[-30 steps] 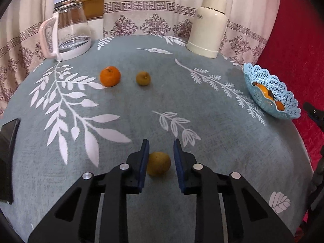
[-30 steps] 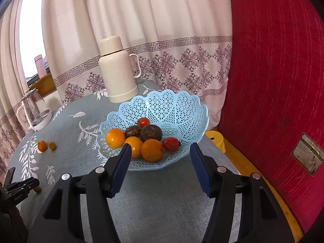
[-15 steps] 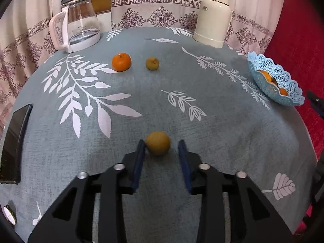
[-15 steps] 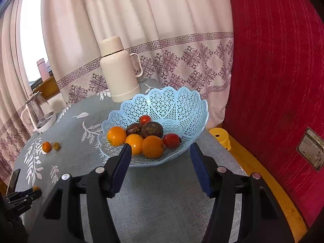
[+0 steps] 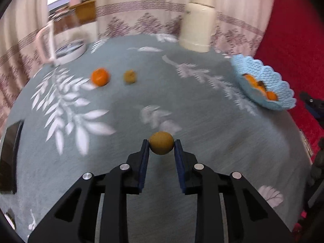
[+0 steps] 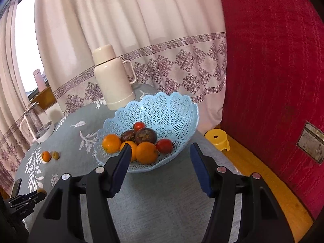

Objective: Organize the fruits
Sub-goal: 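Carry the yellow-brown fruit into the blue basket and open the left gripper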

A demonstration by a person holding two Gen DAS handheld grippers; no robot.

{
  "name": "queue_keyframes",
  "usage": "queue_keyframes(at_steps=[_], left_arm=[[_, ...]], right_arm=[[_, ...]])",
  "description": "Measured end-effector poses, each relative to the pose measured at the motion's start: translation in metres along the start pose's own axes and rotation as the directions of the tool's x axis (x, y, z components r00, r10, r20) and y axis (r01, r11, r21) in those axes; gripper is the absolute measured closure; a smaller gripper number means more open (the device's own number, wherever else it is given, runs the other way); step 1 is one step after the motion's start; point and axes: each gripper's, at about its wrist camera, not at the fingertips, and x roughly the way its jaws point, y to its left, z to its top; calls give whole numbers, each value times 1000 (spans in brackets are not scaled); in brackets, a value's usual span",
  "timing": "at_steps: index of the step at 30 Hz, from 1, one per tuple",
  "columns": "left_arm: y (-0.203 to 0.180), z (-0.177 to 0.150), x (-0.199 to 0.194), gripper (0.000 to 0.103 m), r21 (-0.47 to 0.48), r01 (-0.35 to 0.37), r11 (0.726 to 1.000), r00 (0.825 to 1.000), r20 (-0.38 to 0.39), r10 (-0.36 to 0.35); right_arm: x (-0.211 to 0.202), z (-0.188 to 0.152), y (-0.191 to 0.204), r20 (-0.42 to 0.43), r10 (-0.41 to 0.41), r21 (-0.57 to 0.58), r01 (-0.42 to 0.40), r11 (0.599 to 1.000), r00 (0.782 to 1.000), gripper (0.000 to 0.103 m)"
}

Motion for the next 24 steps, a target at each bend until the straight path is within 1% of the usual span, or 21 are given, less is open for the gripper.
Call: queue_keyframes(at_steps=[5,8,12,15,18,24], left_arm=[[-43,23,2,77,73,70,995,997,35,-72],[-67,39,4,77,105,124,987,990,48,-129],[-99,59,10,77,146,200,969,976,56,-210],[-122,70,18,77,174,240,955,967,47,-251],[-142,76,30,77,191,265,945,961,28,-275],[-167,83,50,77,199,310,930,949,-16,-313]], right_arm=[[4,-4,-6,-5,-12,30,13,999,1000,43],[4,-6,-9,1,-20,40,20,999,1000,43],[5,-9,-13,6,-25,66,25,997,1000,43],[5,-10,-14,8,-24,77,23,997,1000,43],[5,-10,-16,12,-23,90,22,996,1000,43],[5,-11,-18,14,-23,100,21,995,1000,43]])
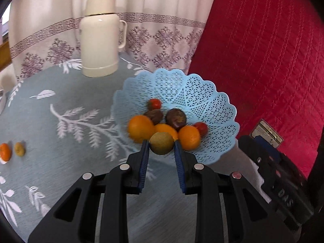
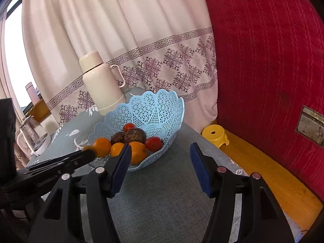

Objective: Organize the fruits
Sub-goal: 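Carry the yellow-brown fruit into the blue basket and open the left gripper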

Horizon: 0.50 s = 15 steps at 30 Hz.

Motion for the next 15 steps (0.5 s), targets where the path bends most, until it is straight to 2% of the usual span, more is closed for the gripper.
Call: queue_keyframes(at_steps=[3,4,5,6,7,11,13,15], left_arm=[[-5,2,6,77,5,16,1000,1000,-4,-16],[-5,2,7,73,3,17,1000,1000,-2,-17],[-4,2,8,69,-1,18,1000,1000,-6,-18],[-3,2,9,58,-12,23,1000,1000,-10,-23],[0,1,9,51,-25,21,999,1000,-7,-21],[11,1,5,41,-56,16,998,1000,7,-15],[18,0,1,27,-72,3,997,1000,24,-1],[26,0,-4,21,-89,-16,996,999,50,21]], right_arm=[[1,0,-1,-2,2,5,-2,1000,1000,43],[1,0,0,-1,1,6,-1,1000,1000,43],[1,0,0,0,1,6,-1,1000,1000,43],[0,0,-1,-1,1,7,-1,1000,1000,43],[1,-1,-1,-1,0,10,0,1000,1000,43],[0,-1,0,0,-2,7,2,1000,1000,43],[0,-1,0,0,-3,7,3,1000,1000,43],[0,-1,0,0,-3,6,3,1000,1000,43]])
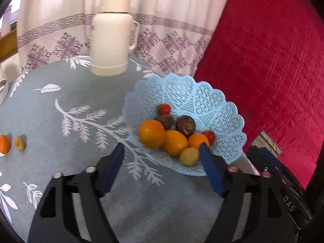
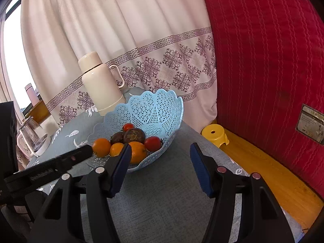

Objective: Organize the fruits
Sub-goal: 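Carry the yellow-brown fruit into the blue basket and open the left gripper, then withdraw both tools from the basket back over the remaining fruits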

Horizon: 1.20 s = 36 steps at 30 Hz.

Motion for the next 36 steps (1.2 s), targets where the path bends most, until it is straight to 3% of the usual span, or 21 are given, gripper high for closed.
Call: queue_keyframes(at_steps=[5,9,22,25,36], left_arm=[[14,1,-12,9,-18,-74,997,995,66,75],[23,0,-20,8,3,-179,984,979,101,178],[69,-2,-39,8,-104,-237,966,964,102,247],[82,-3,-43,5,-137,-253,958,958,102,268],[127,-7,-60,3,-212,-325,921,930,107,353]], right_arm=[[0,-1,0,-2,1,-5,-1,1000,1000,43],[-1,-1,-1,-1,-1,-11,1,1000,1000,43],[-5,-2,12,6,-21,-67,21,998,1000,42],[-6,-1,14,6,-17,-69,17,997,1000,37],[-5,-7,52,-39,76,-147,-81,986,996,37]])
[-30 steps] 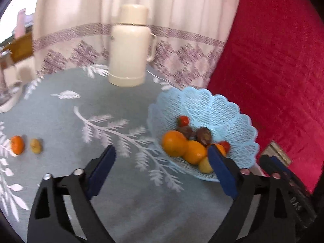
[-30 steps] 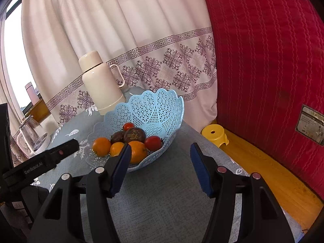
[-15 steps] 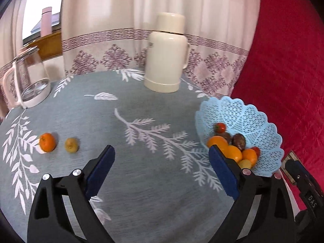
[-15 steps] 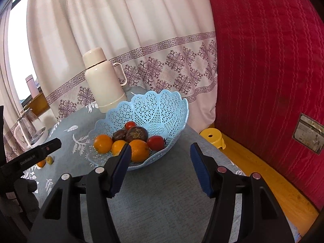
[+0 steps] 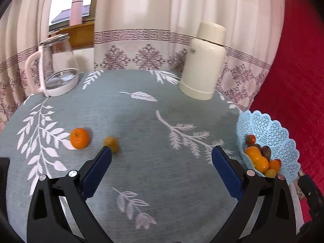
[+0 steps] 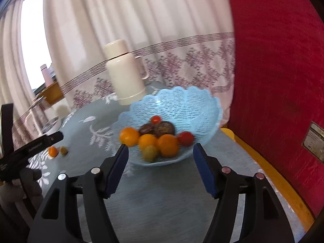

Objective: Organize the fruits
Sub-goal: 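Withdraw both tools from the basket back over the remaining fruits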

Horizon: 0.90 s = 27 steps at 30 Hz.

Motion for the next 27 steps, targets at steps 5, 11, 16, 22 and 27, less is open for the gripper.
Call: queue_keyframes(at_steps=[5,11,16,22,27], left_arm=[[22,3,1,3,-11,-48,999,999,1,48],[55,8,7,3,-38,-122,992,992,-14,122],[83,13,13,3,-75,-178,981,984,-24,177],[110,19,30,3,-107,-239,965,971,-56,234],[128,21,50,3,-130,-260,957,963,-111,247]], right_arm=[[3,-5,26,-30,63,-65,-65,996,998,37],[6,-12,58,-70,142,-140,-150,979,987,37],[13,-23,80,-125,194,-189,-215,958,973,37],[21,-34,91,-183,214,-219,-252,942,960,37],[26,-37,92,-203,213,-221,-257,941,956,37]])
